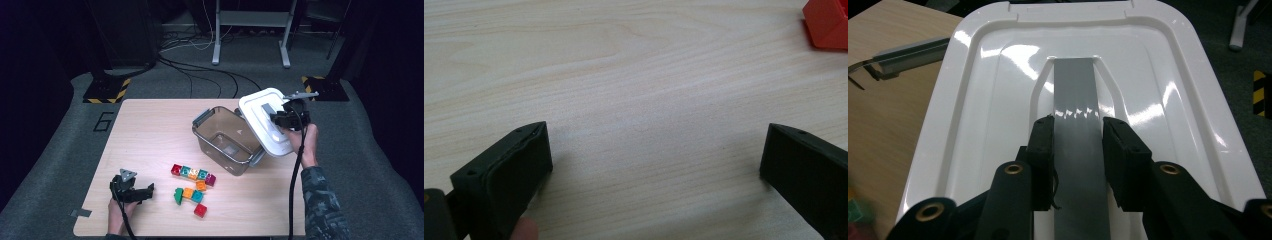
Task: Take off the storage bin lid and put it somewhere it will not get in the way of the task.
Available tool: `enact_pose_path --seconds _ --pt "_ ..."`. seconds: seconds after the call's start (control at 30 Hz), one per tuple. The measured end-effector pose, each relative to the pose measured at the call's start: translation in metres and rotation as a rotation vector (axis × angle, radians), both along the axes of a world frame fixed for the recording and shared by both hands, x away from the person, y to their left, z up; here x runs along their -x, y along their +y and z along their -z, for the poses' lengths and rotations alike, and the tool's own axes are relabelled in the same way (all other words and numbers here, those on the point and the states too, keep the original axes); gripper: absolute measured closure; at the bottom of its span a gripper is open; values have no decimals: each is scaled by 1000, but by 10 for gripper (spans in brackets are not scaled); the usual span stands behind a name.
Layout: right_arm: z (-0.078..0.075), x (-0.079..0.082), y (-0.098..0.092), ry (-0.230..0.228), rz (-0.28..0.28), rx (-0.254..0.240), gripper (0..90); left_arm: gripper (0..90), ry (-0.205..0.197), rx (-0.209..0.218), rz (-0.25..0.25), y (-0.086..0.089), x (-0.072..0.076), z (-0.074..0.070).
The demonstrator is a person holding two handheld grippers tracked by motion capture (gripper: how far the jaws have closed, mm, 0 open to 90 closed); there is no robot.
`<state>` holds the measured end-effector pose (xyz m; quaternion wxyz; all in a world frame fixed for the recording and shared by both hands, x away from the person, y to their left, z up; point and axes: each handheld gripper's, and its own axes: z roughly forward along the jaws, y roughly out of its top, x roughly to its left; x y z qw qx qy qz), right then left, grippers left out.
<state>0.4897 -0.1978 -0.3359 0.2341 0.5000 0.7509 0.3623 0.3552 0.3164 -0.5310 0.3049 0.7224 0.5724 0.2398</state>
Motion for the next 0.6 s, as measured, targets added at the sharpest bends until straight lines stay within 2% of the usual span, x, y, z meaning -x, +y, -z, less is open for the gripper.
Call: enact_pose_path --seconds 0.2,0.3,0.6 --pt "3 0 -12 -10 52 3 664 0 0 0 0 0 0 0" --pt "7 -1 -20 0 111 -10 664 0 0 0 0 0 0 0" --pt "17 -4 -33 26 189 -21 664 0 0 0 0 0 0 0"
